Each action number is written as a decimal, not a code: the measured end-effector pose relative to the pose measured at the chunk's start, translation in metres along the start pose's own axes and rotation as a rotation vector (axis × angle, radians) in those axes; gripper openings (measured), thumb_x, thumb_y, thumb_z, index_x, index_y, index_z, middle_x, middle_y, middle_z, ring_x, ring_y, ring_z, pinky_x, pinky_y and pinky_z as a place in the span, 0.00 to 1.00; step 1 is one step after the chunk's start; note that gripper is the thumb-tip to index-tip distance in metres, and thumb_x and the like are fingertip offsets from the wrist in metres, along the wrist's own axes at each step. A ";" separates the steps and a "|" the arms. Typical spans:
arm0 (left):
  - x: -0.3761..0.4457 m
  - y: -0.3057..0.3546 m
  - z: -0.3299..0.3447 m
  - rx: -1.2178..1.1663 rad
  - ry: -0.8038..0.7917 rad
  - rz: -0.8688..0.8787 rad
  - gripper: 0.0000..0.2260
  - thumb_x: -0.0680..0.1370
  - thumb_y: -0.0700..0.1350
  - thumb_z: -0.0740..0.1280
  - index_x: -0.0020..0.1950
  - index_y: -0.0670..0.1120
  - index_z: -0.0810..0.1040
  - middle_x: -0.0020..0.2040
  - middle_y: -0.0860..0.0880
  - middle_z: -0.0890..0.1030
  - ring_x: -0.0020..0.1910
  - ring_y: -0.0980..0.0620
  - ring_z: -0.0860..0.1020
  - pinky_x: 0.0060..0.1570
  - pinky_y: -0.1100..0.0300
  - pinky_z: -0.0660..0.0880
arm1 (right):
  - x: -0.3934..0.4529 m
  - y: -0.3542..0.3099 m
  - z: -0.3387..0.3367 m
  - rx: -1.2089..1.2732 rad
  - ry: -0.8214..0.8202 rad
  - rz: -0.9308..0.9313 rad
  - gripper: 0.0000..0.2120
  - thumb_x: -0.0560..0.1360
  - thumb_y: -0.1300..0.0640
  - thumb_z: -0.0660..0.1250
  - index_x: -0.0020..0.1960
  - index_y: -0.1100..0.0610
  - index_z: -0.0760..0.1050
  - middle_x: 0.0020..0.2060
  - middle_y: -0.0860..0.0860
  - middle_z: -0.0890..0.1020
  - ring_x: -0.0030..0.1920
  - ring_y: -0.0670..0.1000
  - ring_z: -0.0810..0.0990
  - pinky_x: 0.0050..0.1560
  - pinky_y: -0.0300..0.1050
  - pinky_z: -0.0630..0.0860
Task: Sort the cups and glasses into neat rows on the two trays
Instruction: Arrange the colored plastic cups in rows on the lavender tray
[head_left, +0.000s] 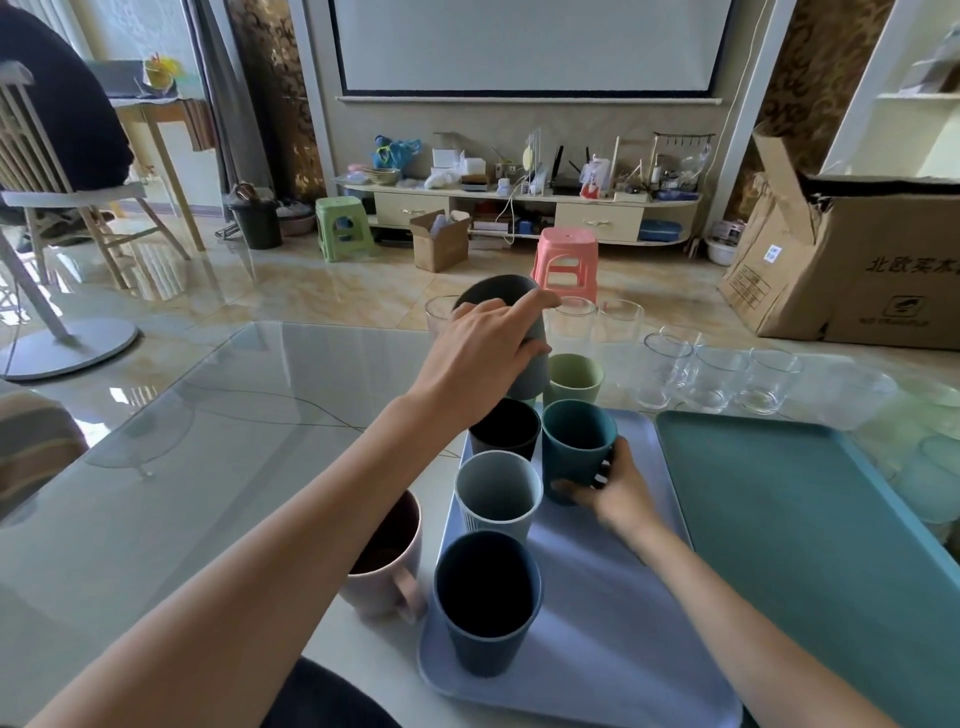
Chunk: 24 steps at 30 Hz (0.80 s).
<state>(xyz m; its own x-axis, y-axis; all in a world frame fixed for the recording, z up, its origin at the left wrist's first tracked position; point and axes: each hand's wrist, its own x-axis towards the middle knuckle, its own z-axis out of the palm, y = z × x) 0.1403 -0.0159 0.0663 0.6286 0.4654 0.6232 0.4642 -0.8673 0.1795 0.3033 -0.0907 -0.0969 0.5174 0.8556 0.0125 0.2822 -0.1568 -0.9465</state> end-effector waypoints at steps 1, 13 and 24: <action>0.000 0.001 0.001 -0.001 -0.010 0.000 0.19 0.78 0.45 0.63 0.70 0.48 0.67 0.51 0.45 0.81 0.52 0.46 0.77 0.55 0.55 0.66 | -0.002 -0.002 -0.002 -0.005 -0.012 -0.011 0.37 0.63 0.65 0.78 0.66 0.58 0.62 0.56 0.52 0.75 0.58 0.55 0.75 0.50 0.43 0.72; -0.005 0.037 0.002 -0.116 -0.183 0.105 0.22 0.78 0.46 0.63 0.71 0.51 0.63 0.60 0.47 0.79 0.59 0.48 0.76 0.57 0.58 0.67 | -0.047 -0.046 -0.030 -0.114 0.151 -0.488 0.41 0.64 0.56 0.78 0.70 0.48 0.58 0.63 0.34 0.65 0.65 0.32 0.64 0.66 0.26 0.60; -0.026 0.037 0.009 -0.366 -0.423 0.060 0.14 0.81 0.44 0.59 0.66 0.49 0.72 0.50 0.52 0.84 0.49 0.54 0.80 0.50 0.58 0.76 | -0.083 -0.011 -0.038 -0.064 0.072 -0.230 0.27 0.64 0.60 0.79 0.56 0.47 0.69 0.53 0.48 0.79 0.52 0.47 0.78 0.56 0.41 0.74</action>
<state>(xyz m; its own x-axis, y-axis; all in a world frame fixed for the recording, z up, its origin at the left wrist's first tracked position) 0.1472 -0.0587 0.0501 0.8776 0.3784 0.2944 0.2208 -0.8640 0.4524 0.2875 -0.1789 -0.0750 0.4887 0.8357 0.2505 0.4488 0.0055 -0.8936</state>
